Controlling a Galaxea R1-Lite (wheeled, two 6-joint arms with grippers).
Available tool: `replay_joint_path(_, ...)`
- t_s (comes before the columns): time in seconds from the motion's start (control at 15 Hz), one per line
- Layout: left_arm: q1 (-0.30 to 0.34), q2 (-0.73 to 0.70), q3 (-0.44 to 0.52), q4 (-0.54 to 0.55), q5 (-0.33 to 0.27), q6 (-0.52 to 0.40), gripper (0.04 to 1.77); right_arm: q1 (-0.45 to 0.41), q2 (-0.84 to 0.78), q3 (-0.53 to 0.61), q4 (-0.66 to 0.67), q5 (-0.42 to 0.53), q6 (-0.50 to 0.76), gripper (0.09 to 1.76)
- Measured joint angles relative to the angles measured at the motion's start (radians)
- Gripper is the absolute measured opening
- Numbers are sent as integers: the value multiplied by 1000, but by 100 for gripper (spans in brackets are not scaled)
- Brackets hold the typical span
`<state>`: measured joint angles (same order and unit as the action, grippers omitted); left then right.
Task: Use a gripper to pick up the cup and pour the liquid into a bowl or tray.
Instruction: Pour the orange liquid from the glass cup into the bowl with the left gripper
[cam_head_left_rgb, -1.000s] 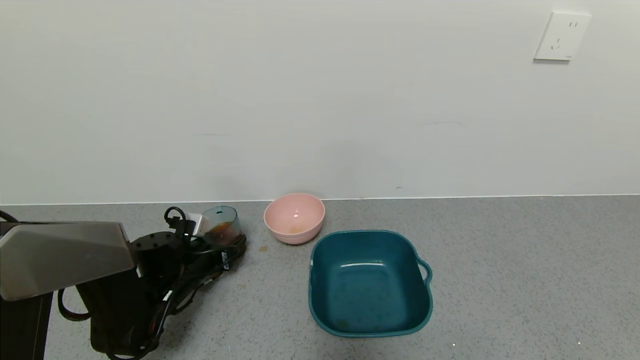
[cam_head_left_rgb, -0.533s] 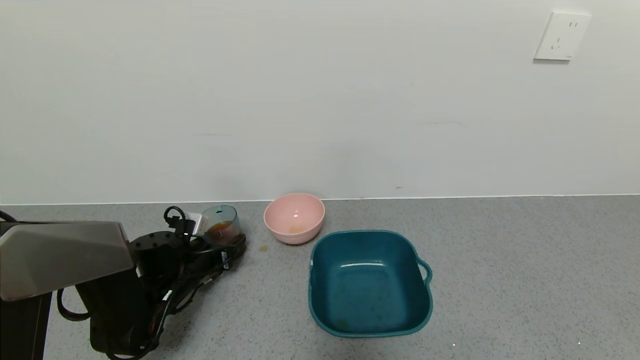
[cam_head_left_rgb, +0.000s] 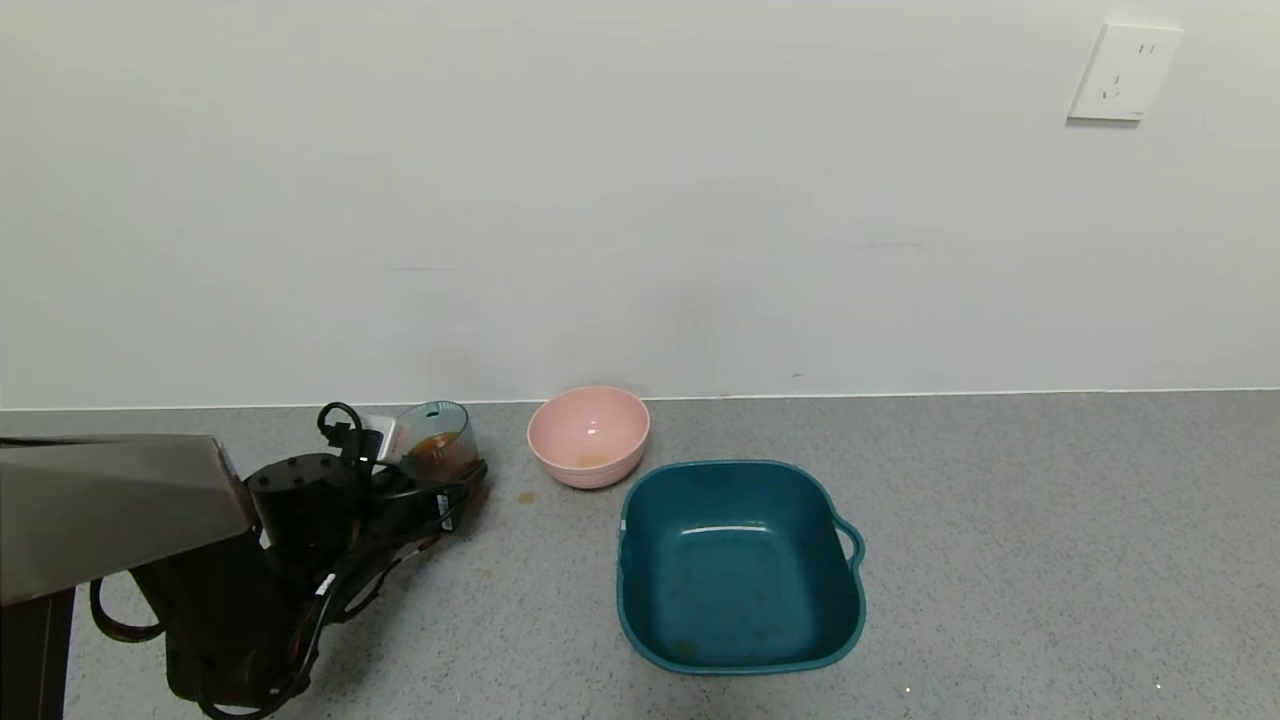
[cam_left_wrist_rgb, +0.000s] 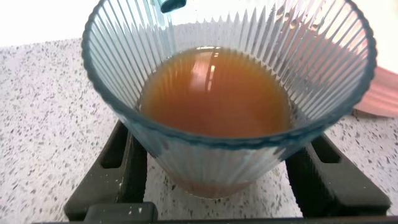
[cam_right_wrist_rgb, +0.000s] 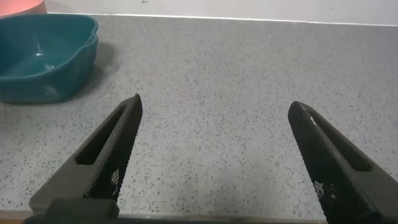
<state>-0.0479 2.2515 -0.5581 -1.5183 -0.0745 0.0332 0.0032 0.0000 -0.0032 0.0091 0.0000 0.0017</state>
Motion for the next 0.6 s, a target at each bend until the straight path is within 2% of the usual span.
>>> replay_joint_path(0.27, -3, -96, -11, 116, 0, 1, 127, 0, 0, 0, 0, 0, 0, 171)
replay_joint_path(0.6, -38, -247, -51, 327, 3, 4, 127, 1, 0, 0, 2, 1, -1, 171)
